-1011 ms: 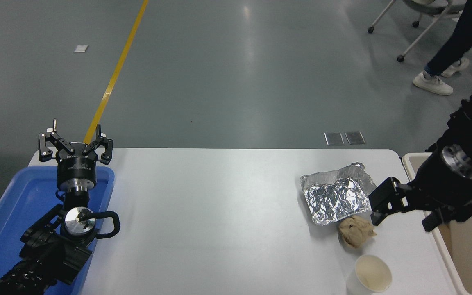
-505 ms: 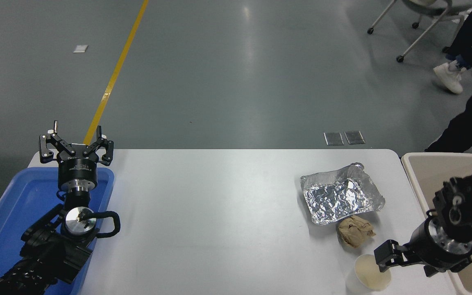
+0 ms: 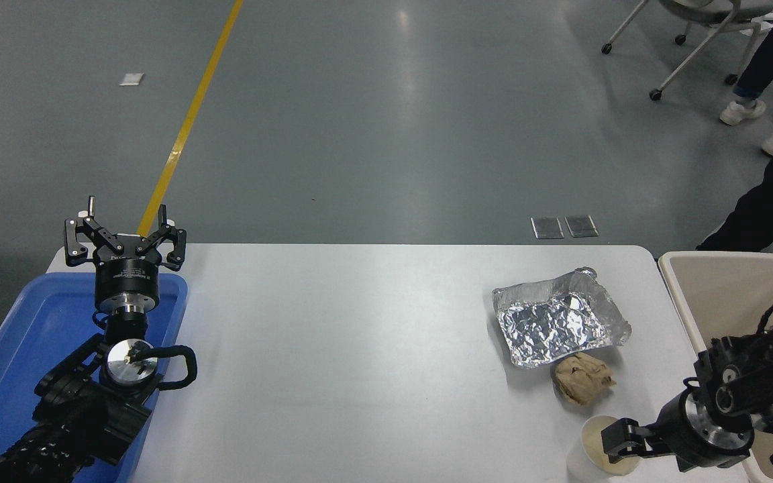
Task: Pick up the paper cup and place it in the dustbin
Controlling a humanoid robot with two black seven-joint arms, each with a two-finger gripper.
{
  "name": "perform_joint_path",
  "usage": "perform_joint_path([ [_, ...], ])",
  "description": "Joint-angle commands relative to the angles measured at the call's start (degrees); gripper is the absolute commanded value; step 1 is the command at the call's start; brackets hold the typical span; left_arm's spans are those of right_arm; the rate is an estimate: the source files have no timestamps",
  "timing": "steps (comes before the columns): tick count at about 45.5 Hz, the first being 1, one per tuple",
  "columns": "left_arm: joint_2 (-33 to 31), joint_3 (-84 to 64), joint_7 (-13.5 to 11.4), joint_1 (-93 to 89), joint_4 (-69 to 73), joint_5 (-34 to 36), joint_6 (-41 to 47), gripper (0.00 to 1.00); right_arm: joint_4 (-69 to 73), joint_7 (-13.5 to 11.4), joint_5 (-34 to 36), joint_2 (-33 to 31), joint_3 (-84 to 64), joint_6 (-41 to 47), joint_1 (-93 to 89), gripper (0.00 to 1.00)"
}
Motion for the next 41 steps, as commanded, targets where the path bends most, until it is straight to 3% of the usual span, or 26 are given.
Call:
perform_joint_path([
  [1,0.00,0.00,0.00,0.00,0.00,0.00,0.00,0.99,-0.86,0.15,0.01,0.15,0.18,-3.58,-2.07,0.00],
  [20,0.00,0.00,0.00,-0.09,0.00,0.00,0.00,0.99,2.03,0.59,1.85,-0.99,-5.96,-2.44,5.39,0.00],
  [30,0.00,0.00,0.00,-0.18,0.00,0.00,0.00,0.99,6.96,2.08,1.85,-2.22,-15.19,-1.13,20.85,0.00],
  [41,0.00,0.00,0.00,-0.09,0.00,0.00,0.00,0.99,7.21,5.24,1.77,-2.22,-26.71,8.71,43.00,0.00],
])
